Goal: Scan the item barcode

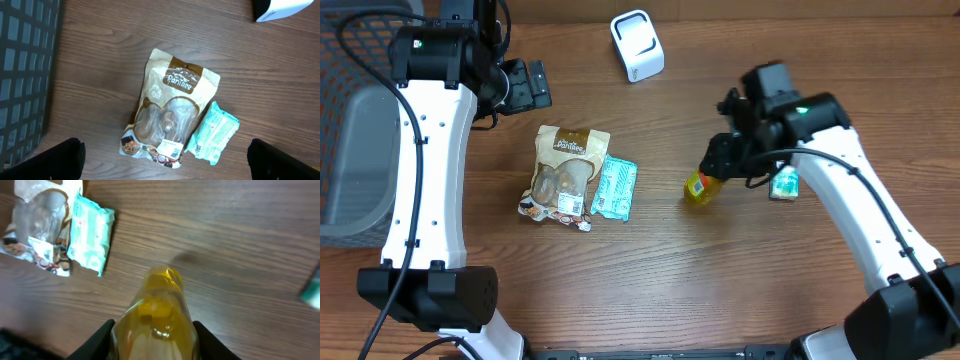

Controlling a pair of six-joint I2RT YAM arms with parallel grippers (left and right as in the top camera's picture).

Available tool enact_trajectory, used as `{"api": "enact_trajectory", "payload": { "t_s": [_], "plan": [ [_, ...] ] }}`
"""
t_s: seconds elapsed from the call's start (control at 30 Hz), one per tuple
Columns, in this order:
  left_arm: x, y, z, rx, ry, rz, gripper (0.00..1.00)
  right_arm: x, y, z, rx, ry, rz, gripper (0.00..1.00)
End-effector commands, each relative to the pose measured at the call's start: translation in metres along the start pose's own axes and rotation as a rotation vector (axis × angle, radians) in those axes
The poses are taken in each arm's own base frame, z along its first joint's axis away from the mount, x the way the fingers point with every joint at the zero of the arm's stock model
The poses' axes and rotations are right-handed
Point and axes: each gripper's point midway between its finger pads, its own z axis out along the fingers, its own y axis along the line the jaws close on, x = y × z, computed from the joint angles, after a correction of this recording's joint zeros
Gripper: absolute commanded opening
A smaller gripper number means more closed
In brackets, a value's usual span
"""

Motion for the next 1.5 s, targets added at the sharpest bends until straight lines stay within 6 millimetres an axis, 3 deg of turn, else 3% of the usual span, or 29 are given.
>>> {"api": "enact_trajectory", "payload": {
  "t_s": [0.0, 0.17, 0.37, 0.47, 0.57, 0.67, 0.73, 0.83, 1.07, 1.3, 1.47],
  "plan": [
    [-0.003, -0.005, -0.003, 0.012, -0.014, 0.017, 1.00, -0.035, 0.016, -0.047, 0.090, -0.167, -0.029, 0.41],
    [-0.003, -0.005, -0.003, 0.012, -0.014, 0.017, 1.00, -0.055, 0.033, -0.079, 0.162, -0.237, -0.088, 0.41],
    [-0.003, -0.005, -0.003, 0.012, -0.014, 0.017, 0.99, -0.102, 0.038, -0.089, 0.296, -0.416, -0.223, 0.46],
    [-0.003, -0.005, -0.003, 0.012, -0.014, 0.017, 1.00, -0.123, 0.046, -0.091, 0.323, -0.489, -0.327, 0.38],
    [-0.003, -0.005, -0.003, 0.012, -0.014, 0.017, 0.99, -0.144, 0.060, -0.090, 0.315, -0.561, -0.394, 0.37],
    [-0.003, -0.005, -0.003, 0.012, -0.014, 0.017, 1.00, -0.144, 0.060, -0.079, 0.326, -0.530, -0.430, 0.49],
    [-0.003, -0.005, -0.003, 0.012, -0.014, 0.017, 0.99, -0.137, 0.056, -0.071, 0.313, -0.495, -0.358, 0.59],
    [-0.003, -0.005, -0.003, 0.012, -0.014, 0.017, 1.00, -0.128, 0.044, -0.060, 0.282, -0.453, -0.226, 0.63],
    [-0.003, -0.005, -0.003, 0.012, -0.014, 0.017, 0.99, -0.095, 0.059, -0.008, 0.084, -0.290, -0.190, 0.68],
    [-0.003, -0.005, -0.003, 0.012, -0.014, 0.017, 0.99, -0.085, 0.067, 0.047, 0.070, -0.294, -0.302, 0.70],
    [-0.003, -0.005, -0.003, 0.012, -0.014, 0.017, 0.99, -0.090, 0.078, 0.073, 0.049, -0.378, -0.414, 0.69]
  ]
}}
